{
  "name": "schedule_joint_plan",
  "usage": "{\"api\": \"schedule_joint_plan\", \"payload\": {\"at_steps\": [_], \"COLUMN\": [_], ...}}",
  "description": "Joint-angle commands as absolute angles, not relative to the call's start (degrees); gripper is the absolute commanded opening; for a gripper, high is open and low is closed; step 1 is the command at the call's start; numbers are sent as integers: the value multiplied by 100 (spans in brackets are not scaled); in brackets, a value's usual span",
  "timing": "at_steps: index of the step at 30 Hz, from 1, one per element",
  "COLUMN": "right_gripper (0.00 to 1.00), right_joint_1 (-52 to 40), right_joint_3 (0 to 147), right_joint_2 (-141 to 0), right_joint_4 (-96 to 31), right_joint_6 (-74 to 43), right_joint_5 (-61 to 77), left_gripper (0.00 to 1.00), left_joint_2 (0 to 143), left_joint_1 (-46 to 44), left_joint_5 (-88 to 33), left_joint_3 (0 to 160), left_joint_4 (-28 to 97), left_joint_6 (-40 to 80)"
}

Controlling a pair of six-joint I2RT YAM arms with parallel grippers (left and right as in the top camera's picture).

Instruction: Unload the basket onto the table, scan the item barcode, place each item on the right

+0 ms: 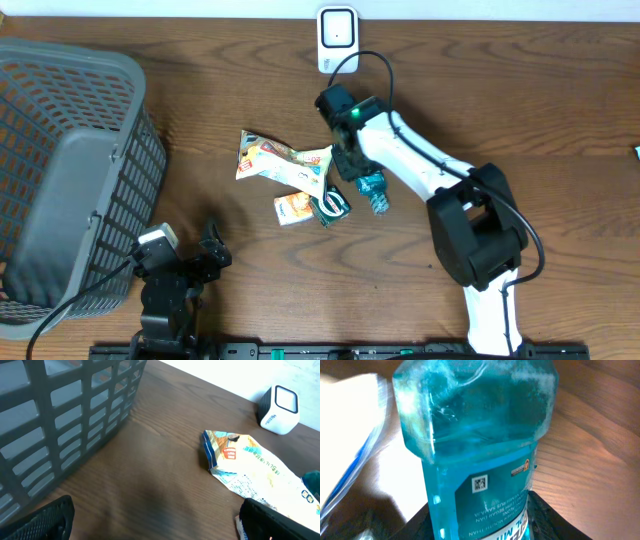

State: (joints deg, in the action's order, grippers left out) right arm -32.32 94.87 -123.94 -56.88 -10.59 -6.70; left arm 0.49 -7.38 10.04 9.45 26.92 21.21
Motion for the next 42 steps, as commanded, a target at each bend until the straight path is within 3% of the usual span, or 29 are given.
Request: {"api": "schedule_joint_plan", "payload": {"at_steps": [1,12,21,26,33,42], "right_gripper": [41,41,38,29,29,54], "right_joint_1": [-3033,-2121,-2134,-2255,-2567,-2836], "right_joint_3": [9347,9347,9437,9754,9856,9953], "right_joint_2": [-12689,-12689,-12687,-12687,-12687,-12687], "right_joint_4": [-5739,-5940,-6005,-6069,-6090,-6104], "right_joint_6": [440,884,882,187,119,102], "right_joint_5": [1431,2139,2097,794,-139,-134], "left_gripper": [98,98,98,98,98,98], "left_joint_2": [23,23,23,23,23,23], "left_joint_1": [-731,-731,-731,-731,-731,-731], "left_joint_5": [1057,1057,1057,1057,1057,1057], "left_joint_3": [910,910,910,910,910,910], "left_joint_4": [2703,2703,2703,2703,2703,2703], "left_joint_6": [2174,2174,2176,2176,2174,2174]}}
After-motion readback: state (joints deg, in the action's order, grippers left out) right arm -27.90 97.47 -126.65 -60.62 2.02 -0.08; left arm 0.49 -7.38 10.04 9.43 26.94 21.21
